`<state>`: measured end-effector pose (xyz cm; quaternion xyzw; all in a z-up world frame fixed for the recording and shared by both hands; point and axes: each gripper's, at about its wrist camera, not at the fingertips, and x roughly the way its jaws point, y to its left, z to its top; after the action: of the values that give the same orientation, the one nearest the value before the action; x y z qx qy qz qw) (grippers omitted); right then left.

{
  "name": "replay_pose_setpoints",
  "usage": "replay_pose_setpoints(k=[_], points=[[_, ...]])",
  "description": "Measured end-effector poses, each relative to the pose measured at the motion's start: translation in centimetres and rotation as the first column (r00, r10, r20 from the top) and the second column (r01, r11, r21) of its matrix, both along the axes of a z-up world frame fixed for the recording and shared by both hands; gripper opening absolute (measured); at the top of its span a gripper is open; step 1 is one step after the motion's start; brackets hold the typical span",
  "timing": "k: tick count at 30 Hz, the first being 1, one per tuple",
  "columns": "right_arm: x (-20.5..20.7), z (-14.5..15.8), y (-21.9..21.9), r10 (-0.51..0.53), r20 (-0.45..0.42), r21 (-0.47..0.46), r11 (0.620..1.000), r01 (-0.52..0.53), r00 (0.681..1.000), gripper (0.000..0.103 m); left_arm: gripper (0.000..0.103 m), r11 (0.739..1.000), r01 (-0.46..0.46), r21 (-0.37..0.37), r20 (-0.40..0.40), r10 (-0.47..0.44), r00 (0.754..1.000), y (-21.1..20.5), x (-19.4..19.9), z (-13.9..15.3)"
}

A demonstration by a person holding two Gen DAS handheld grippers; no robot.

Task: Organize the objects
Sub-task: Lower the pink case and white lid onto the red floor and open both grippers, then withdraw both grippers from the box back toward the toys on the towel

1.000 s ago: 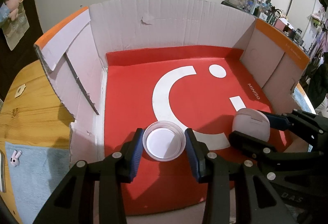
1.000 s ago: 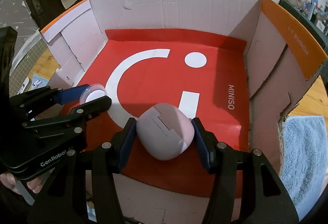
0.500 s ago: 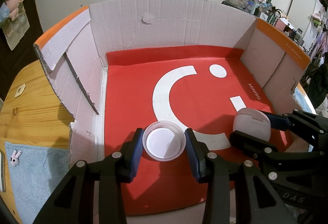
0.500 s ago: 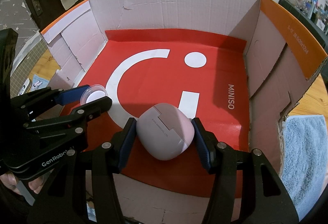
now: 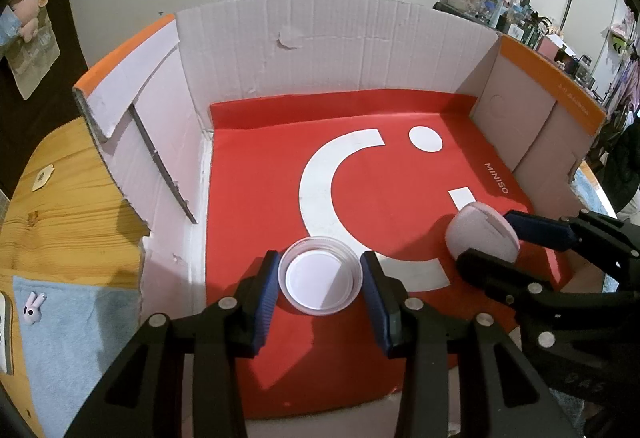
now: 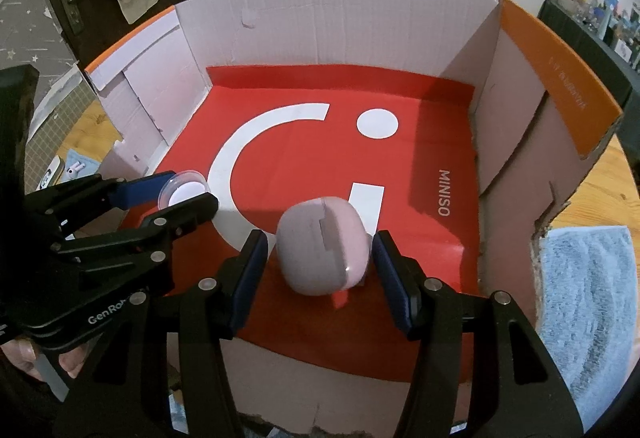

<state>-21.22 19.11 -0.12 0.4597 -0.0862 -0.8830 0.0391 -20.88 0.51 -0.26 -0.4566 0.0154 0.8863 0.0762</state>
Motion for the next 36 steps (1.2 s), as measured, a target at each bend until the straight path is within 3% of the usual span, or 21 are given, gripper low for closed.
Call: replay_pose_setpoints(k=[8,12,21,23,31,36], points=[[0.8,0.6,0.1,-0.003,-0.018,-0.004,1.0,0.003,1.0,0.055,0.044,1.0,-0.001,-0.004,-0.006,0.001,1.0,0.0,0.3,0.3],[1.3,1.1,0.0,-0.005,-0.035,-0.003,1.0,0.004,0.999,0.063,0.05,1.0,-0.001,-0.01,-0.021,0.001,1.0,0.2,0.6,0.7],[2.7,2.2,0.0,-0.012,-0.072,-0.01,1.0,0.011,0.997,0.065,0.051,1.0,0.0,-0.023,-0.048,-0.001,0.999,0.5,1.8,1.6],[3.0,2.4,0.0,-0.012,-0.079,-0.011,1.0,0.011,0.997,0.07,0.054,1.0,-0.003,-0.022,-0.052,0.002,0.999,0.5,2.2,1.8],[4.4,3.0,-0.3,-0.01,-0.099,-0.015,1.0,0.008,0.995,0.073,0.065,1.0,-0.015,-0.022,-0.079,0.013,0.997,0.2,3.6,2.5],[5.1,3.3,-0.3,-0.01,-0.112,-0.017,1.0,0.008,0.994,0.077,0.067,0.999,-0.03,-0.014,-0.089,0.028,0.996,-0.3,4.4,2.8]])
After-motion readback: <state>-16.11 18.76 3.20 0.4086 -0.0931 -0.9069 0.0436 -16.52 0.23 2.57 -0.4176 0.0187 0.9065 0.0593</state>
